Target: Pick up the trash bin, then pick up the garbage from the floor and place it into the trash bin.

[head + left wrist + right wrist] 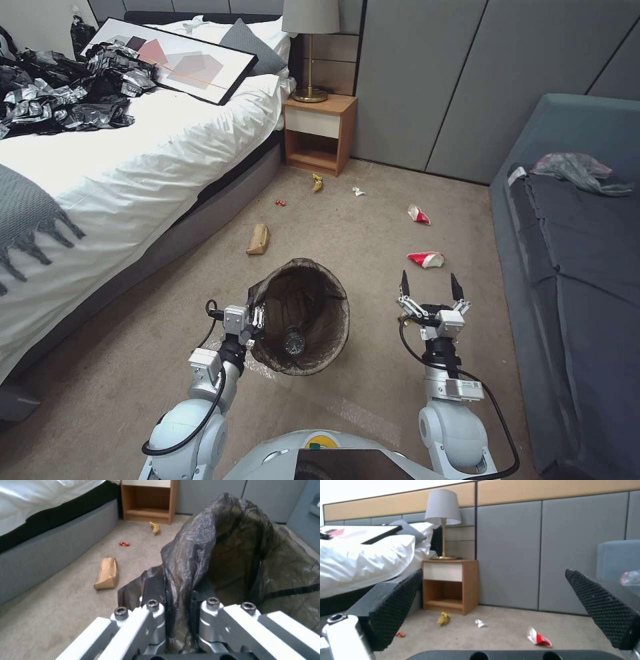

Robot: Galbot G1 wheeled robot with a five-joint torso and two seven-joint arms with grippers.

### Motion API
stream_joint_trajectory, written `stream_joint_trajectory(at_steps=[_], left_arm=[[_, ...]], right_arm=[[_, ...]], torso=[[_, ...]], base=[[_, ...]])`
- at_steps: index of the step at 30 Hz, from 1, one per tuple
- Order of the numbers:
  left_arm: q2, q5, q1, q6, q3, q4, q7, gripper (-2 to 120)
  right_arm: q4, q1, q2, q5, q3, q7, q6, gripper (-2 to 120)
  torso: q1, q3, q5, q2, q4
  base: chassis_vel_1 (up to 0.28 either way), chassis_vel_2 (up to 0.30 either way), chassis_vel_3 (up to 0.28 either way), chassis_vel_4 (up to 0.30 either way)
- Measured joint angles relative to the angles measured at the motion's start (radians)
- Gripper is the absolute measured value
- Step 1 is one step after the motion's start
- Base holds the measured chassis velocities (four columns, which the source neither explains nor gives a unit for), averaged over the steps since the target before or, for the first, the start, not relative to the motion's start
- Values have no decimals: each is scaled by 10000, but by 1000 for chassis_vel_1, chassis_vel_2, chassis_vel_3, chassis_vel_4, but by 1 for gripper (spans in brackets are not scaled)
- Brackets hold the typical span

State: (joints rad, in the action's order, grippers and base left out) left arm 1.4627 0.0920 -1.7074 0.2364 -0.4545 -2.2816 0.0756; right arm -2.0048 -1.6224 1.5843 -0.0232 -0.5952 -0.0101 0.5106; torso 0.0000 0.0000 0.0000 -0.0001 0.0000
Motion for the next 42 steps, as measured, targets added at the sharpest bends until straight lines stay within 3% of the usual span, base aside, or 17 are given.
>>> stream_joint_trajectory(at_steps=[14, 22, 25, 27, 28, 31, 33, 36, 37, 39, 42], left_arm=[[23, -21, -47, -14, -9, 15, 20, 7], [31, -35, 47, -14, -40, 47, 45, 7], [31, -12, 90, -4, -40, 54, 83, 7], [23, 22, 109, 12, -29, 46, 164, 7], [23, 22, 109, 12, -29, 46, 164, 7], [-8, 26, 99, 29, -20, 21, 235, 7], [-17, 23, 100, 33, -20, 24, 250, 7], [-25, 12, 115, 40, -23, 116, 266, 7], [-25, 12, 115, 40, -23, 116, 266, 7], [-19, 6, 128, 41, -24, 198, 267, 7], [-19, 4, 151, 41, -24, 277, 267, 7]], right_arm=[[256, 56, -33, 291, -63, 56, 828, 100], [246, 378, -221, 463, -78, -338, 497, 100], [177, 559, -314, 456, -10, -735, -92, 100], [22, 926, -451, 181, 128, -1471, -1467, 100], [22, 926, -451, 181, 128, -1471, -1467, 100], [-22, 1403, -657, -52, 204, -2242, -3322, 100], [-12, 1514, -725, -152, 231, -2439, -3817, 100], [113, 1862, -917, -556, 279, -2985, -5777, 100], [113, 1862, -917, -556, 279, -2985, -5777, 100], [336, 2110, -1030, -929, 309, -3331, -6870, 100], [651, 2296, -1088, -1140, 347, -3575, -7482, 100]], torso=[[0, -1, 0, 0, 1], [0, -1, 0, 0, 0], [0, -1, 0, 0, 0], [0, -1, 0, 0, 1], [0, -1, 0, 0, 1], [0, 0, 1, 0, 1], [1, -1, 0, 0, 1], [0, 0, 0, 1, 1], [0, 0, 0, 1, 1], [1, 0, -1, 1, 1], [1, 0, 1, 1, 1]], base=[[-62, 72, 78, -76], [0, 0, 0, 0], [0, 0, 0, 0], [0, 0, 0, 0], [0, 0, 0, 0], [0, 0, 0, 0], [0, 0, 0, 0], [0, 0, 0, 0], [0, 0, 0, 0], [0, 0, 0, 0], [0, 0, 0, 0]])
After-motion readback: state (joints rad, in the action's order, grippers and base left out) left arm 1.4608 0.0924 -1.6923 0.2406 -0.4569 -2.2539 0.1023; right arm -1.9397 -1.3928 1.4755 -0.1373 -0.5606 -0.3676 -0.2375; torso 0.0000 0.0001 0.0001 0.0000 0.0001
